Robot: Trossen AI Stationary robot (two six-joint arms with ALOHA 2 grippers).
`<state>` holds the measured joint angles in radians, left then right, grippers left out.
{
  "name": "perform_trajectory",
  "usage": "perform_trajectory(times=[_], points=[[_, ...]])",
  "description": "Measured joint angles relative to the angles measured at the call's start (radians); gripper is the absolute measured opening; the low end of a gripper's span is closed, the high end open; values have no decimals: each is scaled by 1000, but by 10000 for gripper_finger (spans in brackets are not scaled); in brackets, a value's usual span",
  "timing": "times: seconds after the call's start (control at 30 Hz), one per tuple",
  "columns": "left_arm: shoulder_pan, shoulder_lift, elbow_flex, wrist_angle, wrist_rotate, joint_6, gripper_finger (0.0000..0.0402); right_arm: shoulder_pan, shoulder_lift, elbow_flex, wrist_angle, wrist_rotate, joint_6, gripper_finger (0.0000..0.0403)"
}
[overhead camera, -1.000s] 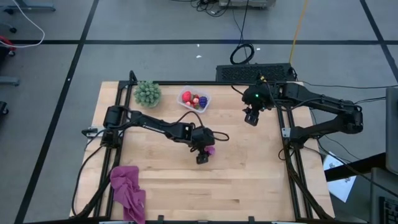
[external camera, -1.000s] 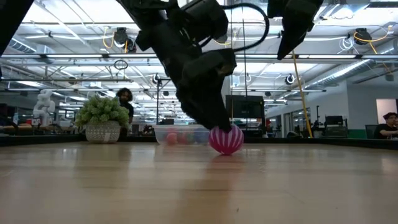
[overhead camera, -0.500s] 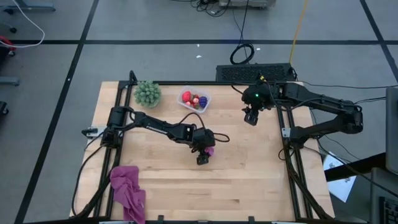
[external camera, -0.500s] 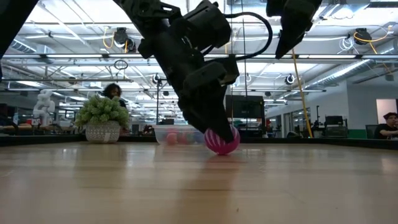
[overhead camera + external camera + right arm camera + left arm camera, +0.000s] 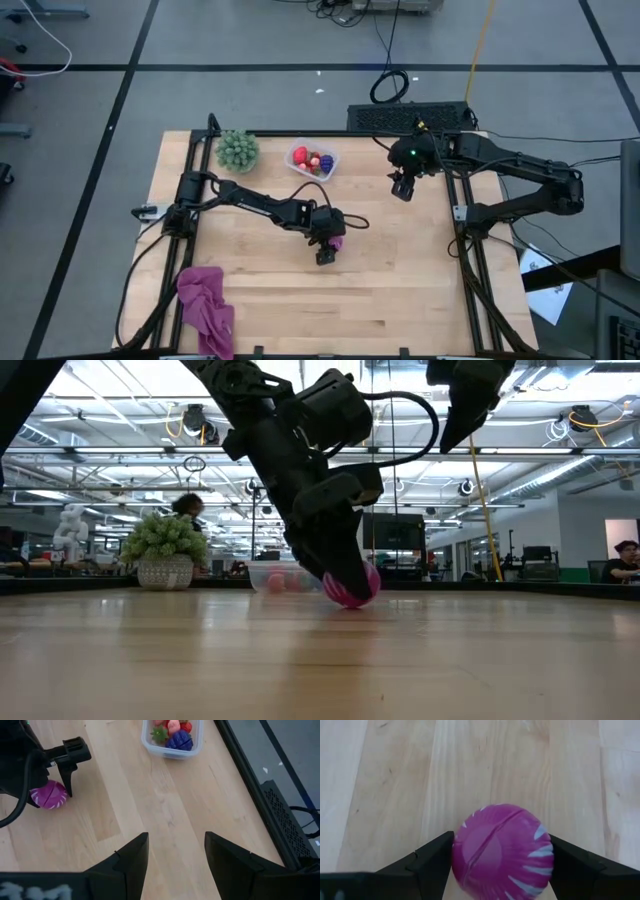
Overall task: Pick and placing Produce into tupperware
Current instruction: Put the purple onion into the transparent bin
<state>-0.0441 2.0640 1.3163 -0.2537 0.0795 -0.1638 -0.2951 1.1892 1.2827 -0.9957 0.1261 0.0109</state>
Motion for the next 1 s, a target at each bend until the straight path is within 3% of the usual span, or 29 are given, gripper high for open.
perform_trajectory(times=[0.23,0.53,0.8,1.0], points=[[0,0,0,-2,-5,1,281,0,0,0,6,0,0,183],[0,-1,0,-4,-7,0,220,0,0,0,13,0,0,183],[0,-2,0,-3,-4,-16,244,0,0,0,13,0,-4,183],[0,-2,0,18,-2,-25,239,0,0,0,23,0,-8,183]])
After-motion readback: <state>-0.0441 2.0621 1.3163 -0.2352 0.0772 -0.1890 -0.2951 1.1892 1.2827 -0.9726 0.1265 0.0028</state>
